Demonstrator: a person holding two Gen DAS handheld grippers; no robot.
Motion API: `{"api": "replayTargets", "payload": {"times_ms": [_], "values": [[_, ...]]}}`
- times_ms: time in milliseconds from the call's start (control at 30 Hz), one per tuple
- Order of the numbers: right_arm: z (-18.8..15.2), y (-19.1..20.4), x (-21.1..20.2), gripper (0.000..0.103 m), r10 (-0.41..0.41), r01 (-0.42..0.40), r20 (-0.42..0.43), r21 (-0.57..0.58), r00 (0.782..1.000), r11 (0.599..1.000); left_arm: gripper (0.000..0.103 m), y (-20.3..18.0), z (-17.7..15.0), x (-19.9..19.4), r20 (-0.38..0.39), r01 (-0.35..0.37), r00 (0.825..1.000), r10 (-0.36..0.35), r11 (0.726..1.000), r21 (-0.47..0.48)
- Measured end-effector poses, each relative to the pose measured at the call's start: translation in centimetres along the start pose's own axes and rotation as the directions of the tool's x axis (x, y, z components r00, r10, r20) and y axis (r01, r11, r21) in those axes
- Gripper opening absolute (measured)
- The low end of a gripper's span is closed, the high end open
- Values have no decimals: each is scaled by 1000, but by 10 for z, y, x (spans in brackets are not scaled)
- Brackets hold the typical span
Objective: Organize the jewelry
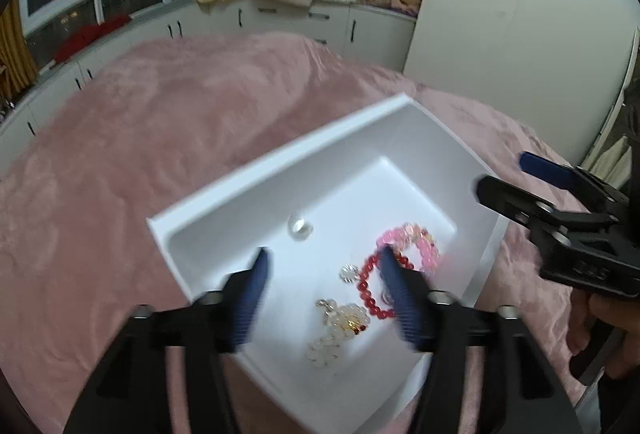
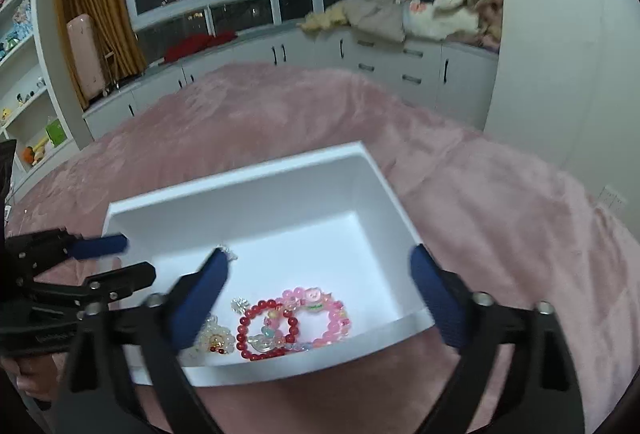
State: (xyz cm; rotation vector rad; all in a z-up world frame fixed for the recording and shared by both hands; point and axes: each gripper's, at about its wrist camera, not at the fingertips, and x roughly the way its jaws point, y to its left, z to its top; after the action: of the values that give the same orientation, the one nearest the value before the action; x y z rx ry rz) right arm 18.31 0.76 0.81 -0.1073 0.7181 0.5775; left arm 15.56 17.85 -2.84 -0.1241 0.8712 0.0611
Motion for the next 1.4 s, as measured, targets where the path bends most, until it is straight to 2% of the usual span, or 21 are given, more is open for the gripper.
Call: {"api": "replayTargets", "payload": {"times_ms": [33,67,100,200,300,433,633,800,1200,1400], "values": [[2,-1,-8,98,2,-2,9,-3,1000,1000,80,1,2,-8,20,-9,1000,9,1000,4],[4,-1,-16,98,-4,4,8,0,1000,1000,92,1,4,-17,37,-24,999,24,1000,8],[6,-3,-20,98,-2,2,3,9,1000,1000,95,1,6,-25,53,-40,998,40,999,11],[5,-5,-36,98,30,-29,-22,59,999,998,95,-1,11,-49,85,-54,995,51,998,33],[-2,-2,-53,98,19,-15,-43,90,999,996,95,-5,12,-68,103,-76,992,69,995,59],[-16,1,-69,98,18,-8,-73,127,997,992,95,-10,4,-83,99,-87,992,78,992,92],[-42,10,-92,98,4,10,-112,123,994,992,95,-14,-21,-89,63,-77,996,70,991,108],[-58,13,-110,98,-6,20,-114,119,993,993,95,-19,-43,-93,38,-78,997,73,989,130],[-84,34,-142,98,-5,14,-80,120,997,993,95,-34,-77,-120,73,-79,995,68,984,161],[-92,45,-153,98,-8,15,-68,100,998,995,95,-40,-88,-122,82,-118,991,105,977,178]]}}
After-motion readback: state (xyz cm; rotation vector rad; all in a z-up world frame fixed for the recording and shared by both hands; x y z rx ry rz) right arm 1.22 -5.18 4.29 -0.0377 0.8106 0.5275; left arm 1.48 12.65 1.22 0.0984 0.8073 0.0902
